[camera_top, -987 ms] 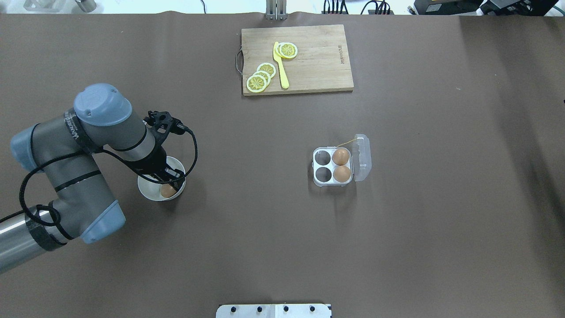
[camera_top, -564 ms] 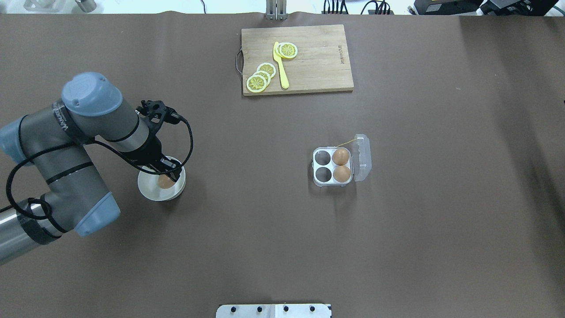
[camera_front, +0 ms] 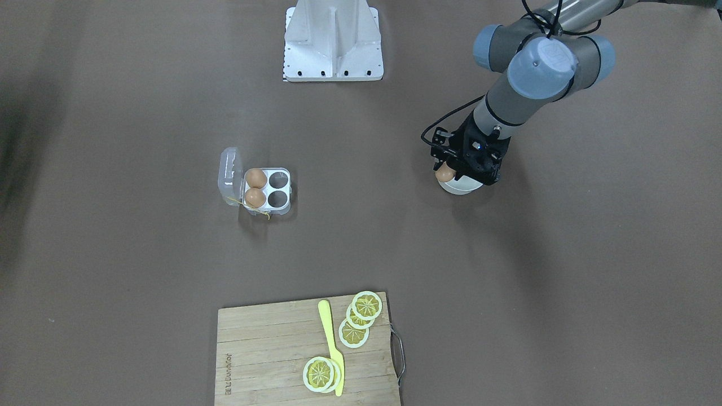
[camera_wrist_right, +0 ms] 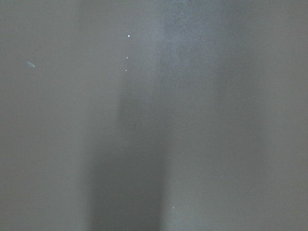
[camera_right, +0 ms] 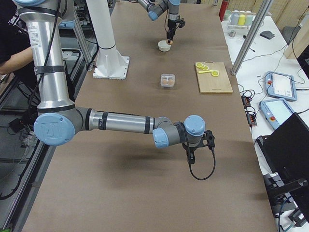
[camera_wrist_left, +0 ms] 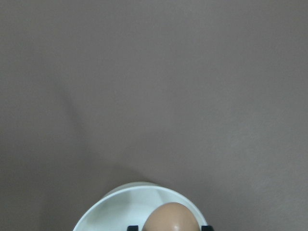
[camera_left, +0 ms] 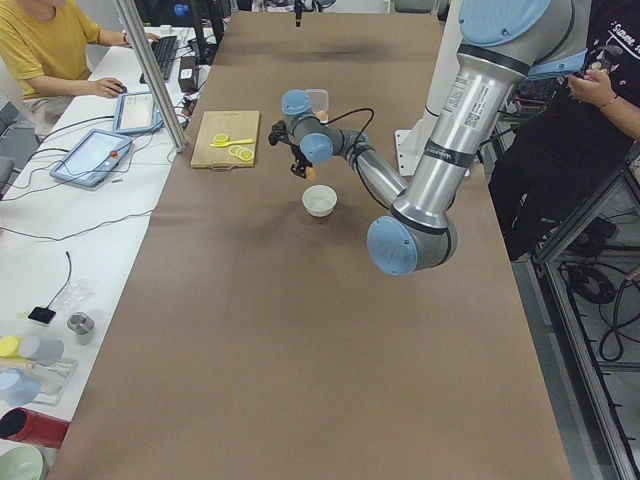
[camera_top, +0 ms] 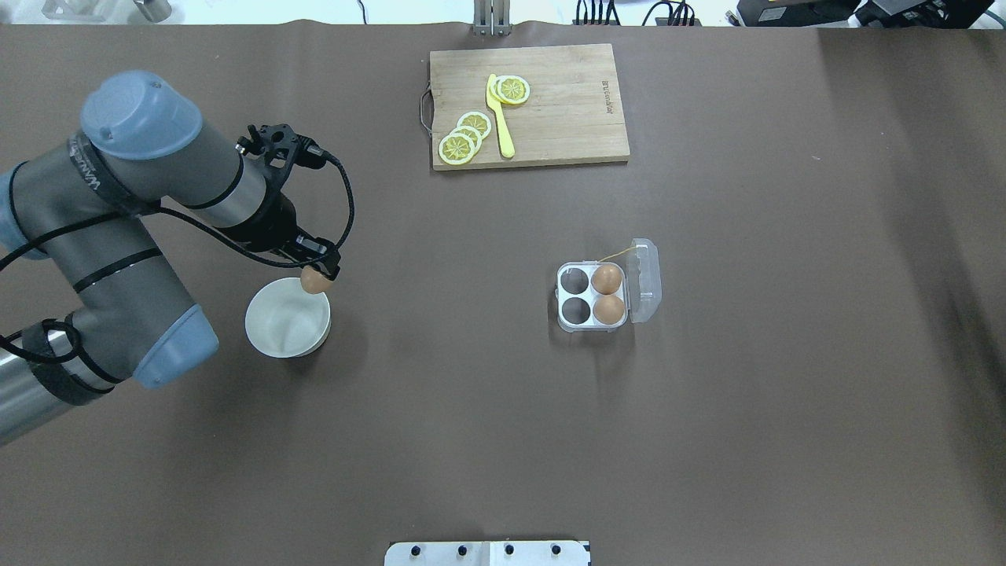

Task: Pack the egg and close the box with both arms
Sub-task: 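Lift the egg out of the bowl and carry it to the egg box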

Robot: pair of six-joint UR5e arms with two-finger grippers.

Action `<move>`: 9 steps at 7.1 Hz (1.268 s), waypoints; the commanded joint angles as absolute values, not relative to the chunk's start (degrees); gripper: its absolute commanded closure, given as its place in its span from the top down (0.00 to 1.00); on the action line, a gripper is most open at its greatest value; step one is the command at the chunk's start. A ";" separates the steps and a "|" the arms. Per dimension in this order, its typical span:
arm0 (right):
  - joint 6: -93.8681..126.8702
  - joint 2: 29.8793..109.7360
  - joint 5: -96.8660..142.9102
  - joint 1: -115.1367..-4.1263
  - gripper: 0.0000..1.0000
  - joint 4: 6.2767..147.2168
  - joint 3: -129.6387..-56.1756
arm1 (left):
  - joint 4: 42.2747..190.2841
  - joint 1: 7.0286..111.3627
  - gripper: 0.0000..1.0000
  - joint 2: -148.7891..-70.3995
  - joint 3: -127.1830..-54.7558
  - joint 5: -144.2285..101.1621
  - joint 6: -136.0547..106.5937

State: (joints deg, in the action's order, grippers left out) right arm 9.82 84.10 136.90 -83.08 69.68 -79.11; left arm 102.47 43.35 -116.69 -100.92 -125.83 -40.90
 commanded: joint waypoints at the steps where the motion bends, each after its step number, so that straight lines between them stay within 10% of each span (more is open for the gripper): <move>1: 9.76 84.55 137.02 -83.41 1.00 69.61 -79.10 | 107.81 43.42 0.49 -121.53 -98.89 -125.77 -49.28; 9: 9.76 84.99 137.29 -84.72 1.00 69.61 -79.28 | 134.02 33.41 0.48 -135.96 -82.80 -108.84 -76.88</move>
State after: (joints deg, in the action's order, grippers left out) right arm 9.76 84.96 137.28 -84.54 69.61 -79.22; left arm 132.10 35.42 -135.04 -83.48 -112.62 -74.11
